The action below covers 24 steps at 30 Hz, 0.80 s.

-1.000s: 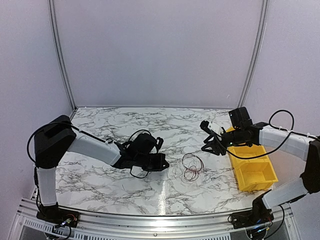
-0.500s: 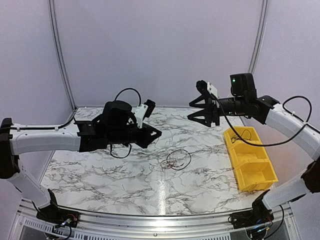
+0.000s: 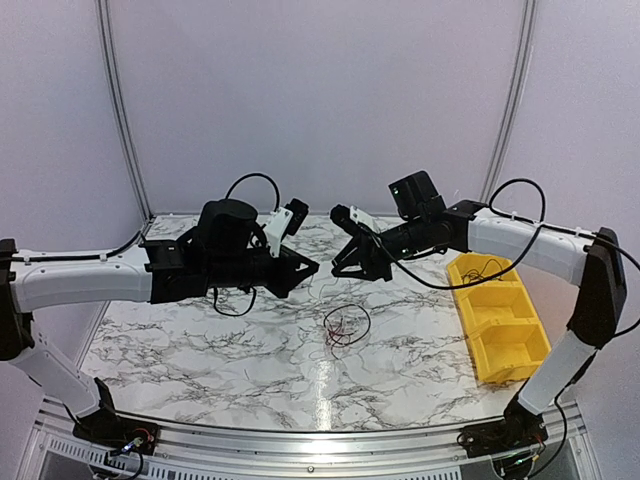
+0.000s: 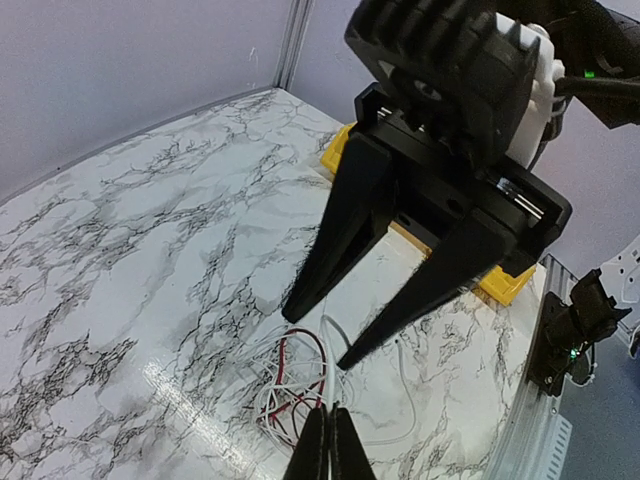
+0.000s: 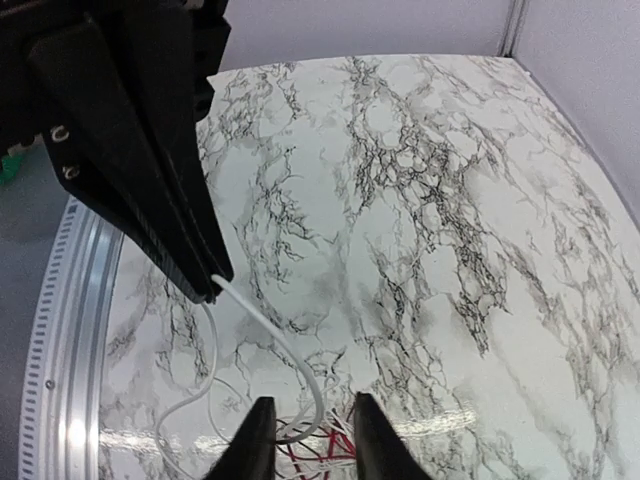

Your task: Untangle the cables

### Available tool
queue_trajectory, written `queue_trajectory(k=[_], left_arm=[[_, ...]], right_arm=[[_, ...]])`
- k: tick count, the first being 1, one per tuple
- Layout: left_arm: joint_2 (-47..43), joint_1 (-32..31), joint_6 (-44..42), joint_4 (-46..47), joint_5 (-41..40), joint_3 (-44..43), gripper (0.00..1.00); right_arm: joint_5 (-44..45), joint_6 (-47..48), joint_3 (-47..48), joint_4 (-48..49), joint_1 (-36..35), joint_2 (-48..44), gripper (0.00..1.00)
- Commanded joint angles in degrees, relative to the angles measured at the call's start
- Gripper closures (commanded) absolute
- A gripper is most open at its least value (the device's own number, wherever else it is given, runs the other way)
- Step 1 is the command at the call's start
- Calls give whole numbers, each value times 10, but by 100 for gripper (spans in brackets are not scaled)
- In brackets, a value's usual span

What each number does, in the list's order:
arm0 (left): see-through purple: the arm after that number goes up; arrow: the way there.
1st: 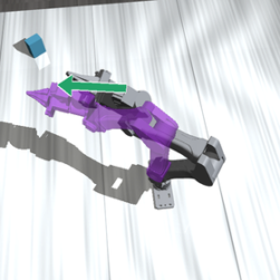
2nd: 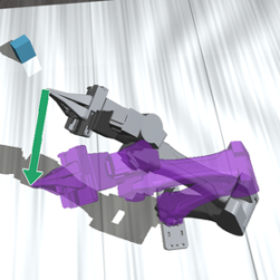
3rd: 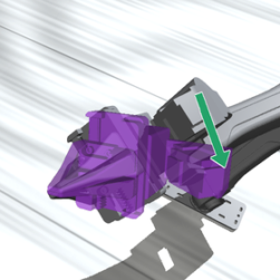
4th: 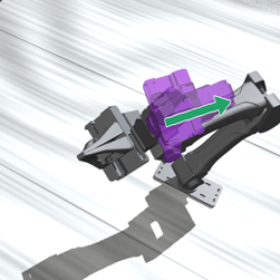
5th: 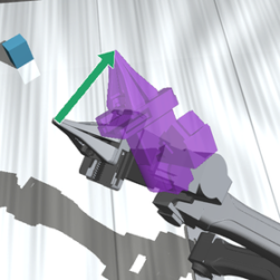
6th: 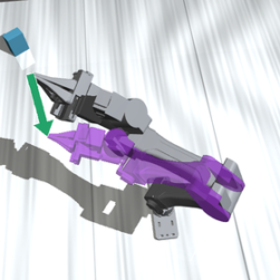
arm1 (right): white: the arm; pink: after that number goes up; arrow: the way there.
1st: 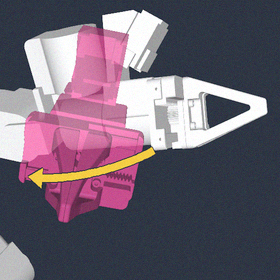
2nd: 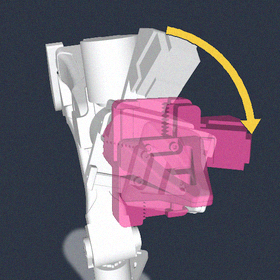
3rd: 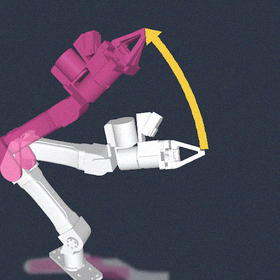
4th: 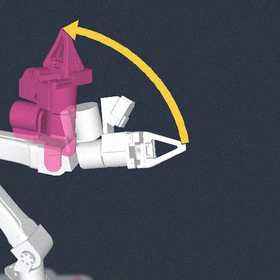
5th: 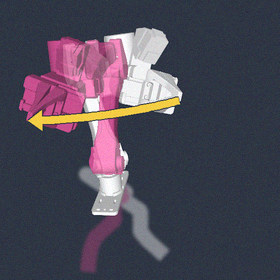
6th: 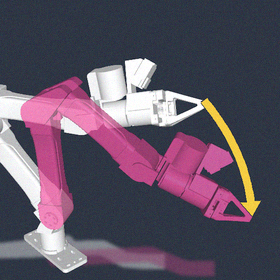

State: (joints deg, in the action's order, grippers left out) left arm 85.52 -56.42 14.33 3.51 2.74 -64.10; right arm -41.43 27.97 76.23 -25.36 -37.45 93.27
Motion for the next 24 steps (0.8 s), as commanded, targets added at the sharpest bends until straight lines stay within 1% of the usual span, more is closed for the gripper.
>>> queue_trajectory(k=[1, 2, 4, 5, 7, 10, 14, 17, 20, 21, 24], left_arm=[[-13, -2, -8, -8, -8, 6, 100], [-8, -2, -5, -7, -21, 8, 93], [2, -3, 1, 16, -51, 19, 70], [5, -5, 2, 44, -53, 32, 62], [10, -12, 4, 104, -52, 63, 54], [20, -32, -2, 200, -89, 105, 46], [64, -44, -19, 368, -150, 162, 45], [120, -44, -25, 457, -182, 159, 44], [188, -44, -31, 547, -208, 148, 46], [209, -44, -35, 569, -212, 143, 49], [261, -43, -35, 595, -213, 116, 65]], right_arm=[[-22, -33, 10, 25, -1, 2, 94], [-24, -39, 8, 31, -1, -1, 100], [-26, -49, 5, 42, -1, -10, 100], [-26, -55, 4, 45, -1, -13, 100], [-18, -65, 6, 50, -1, -18, 100], [-6, -80, 15, 52, -1, -23, 100], [-27, -99, 36, 42, -1, -22, 100], [-40, -105, 61, 23, -1, -19, 100], [-53, -107, 78, 9, -1, -23, 100], [-57, -108, 83, 6, -1, -24, 100], [-71, -115, 99, -2, -1, -32, 100]])
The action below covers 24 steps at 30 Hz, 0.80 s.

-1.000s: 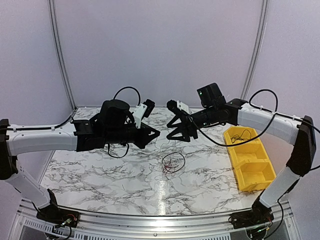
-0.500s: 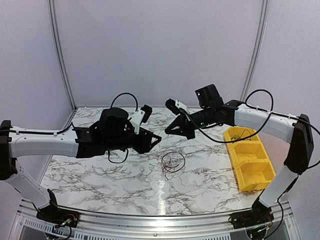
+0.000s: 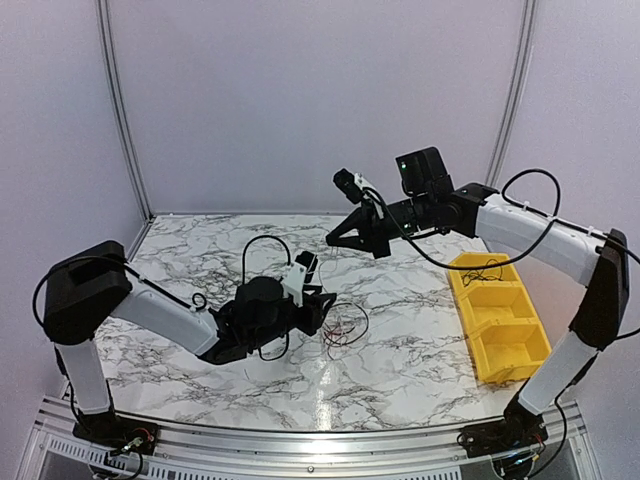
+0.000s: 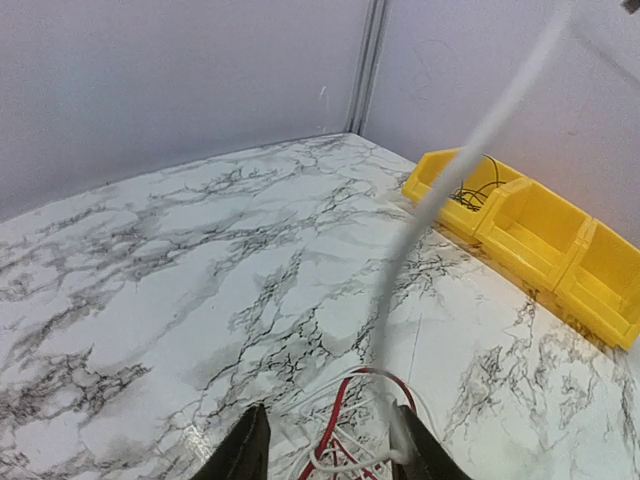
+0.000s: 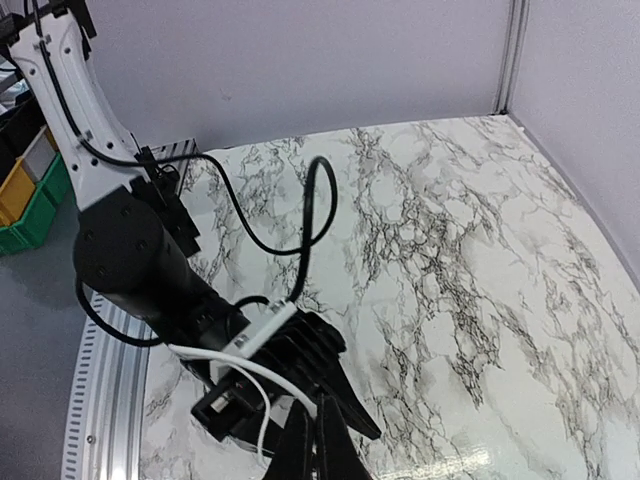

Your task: Untangle the cables

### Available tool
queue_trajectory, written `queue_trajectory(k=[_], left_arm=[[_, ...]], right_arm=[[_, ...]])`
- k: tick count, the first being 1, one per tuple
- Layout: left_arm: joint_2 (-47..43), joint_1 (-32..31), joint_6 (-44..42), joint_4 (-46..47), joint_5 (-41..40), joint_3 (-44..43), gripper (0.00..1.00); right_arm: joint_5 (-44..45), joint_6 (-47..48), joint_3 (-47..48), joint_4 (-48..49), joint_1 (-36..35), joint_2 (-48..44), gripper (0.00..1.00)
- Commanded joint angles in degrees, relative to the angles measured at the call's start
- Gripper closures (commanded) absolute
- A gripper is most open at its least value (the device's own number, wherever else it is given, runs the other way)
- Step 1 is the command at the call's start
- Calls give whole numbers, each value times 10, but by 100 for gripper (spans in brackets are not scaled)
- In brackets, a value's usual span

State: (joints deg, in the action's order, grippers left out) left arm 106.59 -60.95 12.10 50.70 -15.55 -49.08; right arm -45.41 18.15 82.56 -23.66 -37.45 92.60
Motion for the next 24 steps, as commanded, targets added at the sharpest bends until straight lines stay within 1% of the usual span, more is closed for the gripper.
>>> queue_trajectory(k=[1, 4, 6, 10, 14, 19, 24], left_arm=[[66, 2, -8, 129, -30, -42, 70], [111, 2, 3, 160, -13, -59, 86], [137, 2, 14, 169, -4, -71, 89], [174, 1, 38, 176, 4, -86, 89], [198, 1, 51, 180, 7, -95, 89], [217, 1, 62, 179, 4, -98, 89], [222, 1, 66, 179, -8, -88, 89]], right_arm=[[-36, -17, 42, -22, -1, -28, 100], [-44, -19, 66, -31, -2, -33, 100], [-49, -18, 89, -40, -2, -34, 100], [-58, -13, 165, -69, 3, -38, 100], [-85, -28, 231, -76, 14, -47, 100], [-103, -34, 275, -75, 27, -71, 100], [-121, -49, 311, -66, 61, -86, 100]])
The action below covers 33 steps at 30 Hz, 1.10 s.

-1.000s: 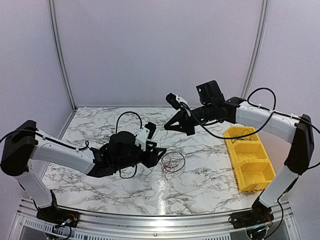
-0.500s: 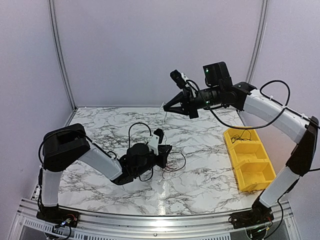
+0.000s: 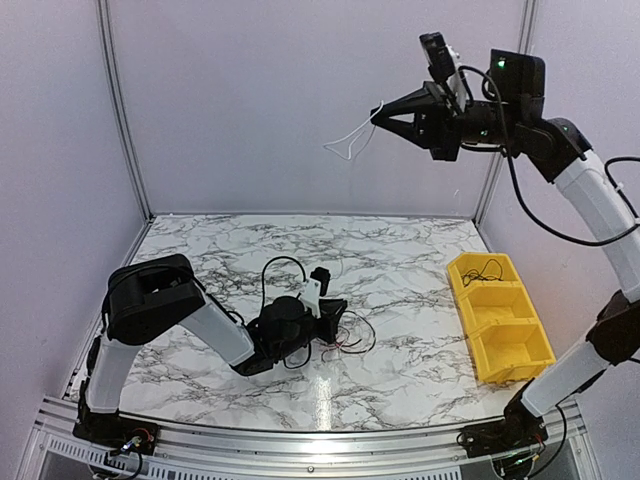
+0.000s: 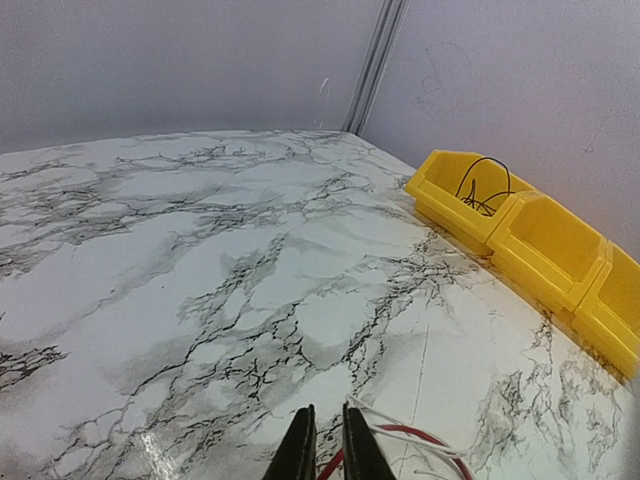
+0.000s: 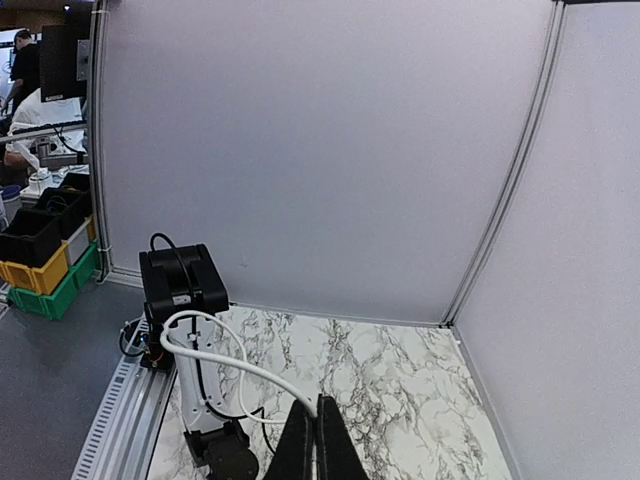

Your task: Untangle the cables

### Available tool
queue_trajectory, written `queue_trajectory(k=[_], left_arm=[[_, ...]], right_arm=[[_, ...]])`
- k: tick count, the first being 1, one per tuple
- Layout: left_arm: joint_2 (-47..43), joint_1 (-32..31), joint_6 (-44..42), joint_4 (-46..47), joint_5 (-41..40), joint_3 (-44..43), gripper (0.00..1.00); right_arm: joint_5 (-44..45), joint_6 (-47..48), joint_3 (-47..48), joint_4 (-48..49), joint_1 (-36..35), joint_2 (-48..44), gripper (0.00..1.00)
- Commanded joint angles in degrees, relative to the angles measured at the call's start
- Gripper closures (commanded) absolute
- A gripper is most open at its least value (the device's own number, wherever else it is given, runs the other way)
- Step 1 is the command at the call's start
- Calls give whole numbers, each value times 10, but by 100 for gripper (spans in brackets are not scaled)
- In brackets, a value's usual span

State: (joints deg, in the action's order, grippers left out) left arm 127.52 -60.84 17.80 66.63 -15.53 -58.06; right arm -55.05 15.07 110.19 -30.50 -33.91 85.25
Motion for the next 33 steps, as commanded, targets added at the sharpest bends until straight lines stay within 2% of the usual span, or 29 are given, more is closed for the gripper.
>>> queue_trajectory(k=[1, 7, 12, 18, 23, 26, 29, 33], left_arm=[[12, 0, 9, 19, -10, 4, 89], [6, 1, 14, 24, -18, 25, 89], [-32, 1, -1, 30, 3, 56, 87], [-127, 1, -16, 20, 44, 96, 70], [-217, 1, -46, -25, 51, 130, 57], [-275, 2, -63, -95, 46, 139, 50], [-334, 3, -53, -231, 35, 123, 35], [-403, 7, -51, -430, 47, 58, 33]], right_arm=[[-27, -19, 43, 3, 32, -14, 100], [-2, -5, 94, -2, 63, -29, 100], [12, 2, 58, -4, 77, -48, 100], [34, 12, -28, 6, 82, -76, 100], [54, 24, -106, 8, 85, -103, 100], [67, 33, -153, 8, 89, -120, 100], [82, 42, -198, 7, 98, -137, 100], [100, 56, -251, 2, 111, -157, 100]])
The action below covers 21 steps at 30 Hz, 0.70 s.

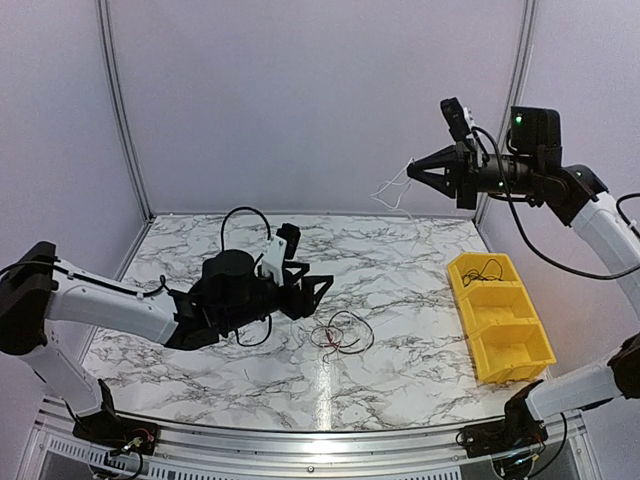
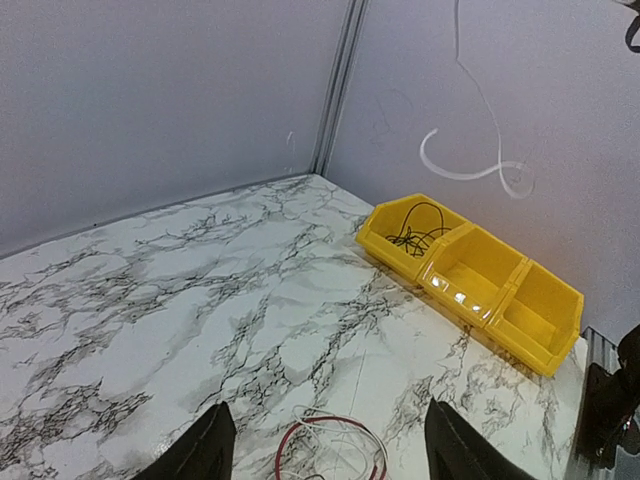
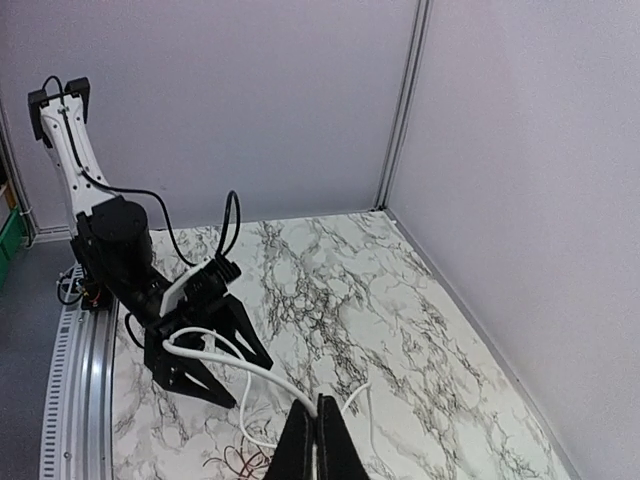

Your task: Untangle the cables

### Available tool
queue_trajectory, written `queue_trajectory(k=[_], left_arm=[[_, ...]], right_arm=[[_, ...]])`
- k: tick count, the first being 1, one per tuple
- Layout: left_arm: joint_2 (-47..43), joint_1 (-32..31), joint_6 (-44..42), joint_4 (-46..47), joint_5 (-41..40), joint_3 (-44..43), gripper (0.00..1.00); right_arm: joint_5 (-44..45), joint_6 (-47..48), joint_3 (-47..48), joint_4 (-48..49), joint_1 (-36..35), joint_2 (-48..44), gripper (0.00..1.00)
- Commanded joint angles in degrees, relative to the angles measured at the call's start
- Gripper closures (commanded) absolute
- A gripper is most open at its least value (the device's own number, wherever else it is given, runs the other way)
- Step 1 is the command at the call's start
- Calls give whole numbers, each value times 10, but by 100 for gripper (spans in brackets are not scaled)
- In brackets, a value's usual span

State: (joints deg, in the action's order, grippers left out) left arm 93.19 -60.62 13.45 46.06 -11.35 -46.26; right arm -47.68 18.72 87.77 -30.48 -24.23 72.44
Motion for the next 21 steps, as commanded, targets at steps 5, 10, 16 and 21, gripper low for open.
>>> queue_trajectory(k=[5, 10, 16, 21], left_arm=[[-84, 20, -21, -413, -18, -172, 29], [-60, 36, -124, -459, -23, -219, 27], [-72, 52, -125, -483, -126, -183, 11], [-107, 52, -93, -510, -158, -154, 1]], right_arm=[[72, 47, -72, -11, 26, -40, 100], [121, 112, -91, -50, 77, -54, 100], [137, 202, -84, -138, 193, -57, 100], [173, 283, -71, -241, 271, -57, 100]])
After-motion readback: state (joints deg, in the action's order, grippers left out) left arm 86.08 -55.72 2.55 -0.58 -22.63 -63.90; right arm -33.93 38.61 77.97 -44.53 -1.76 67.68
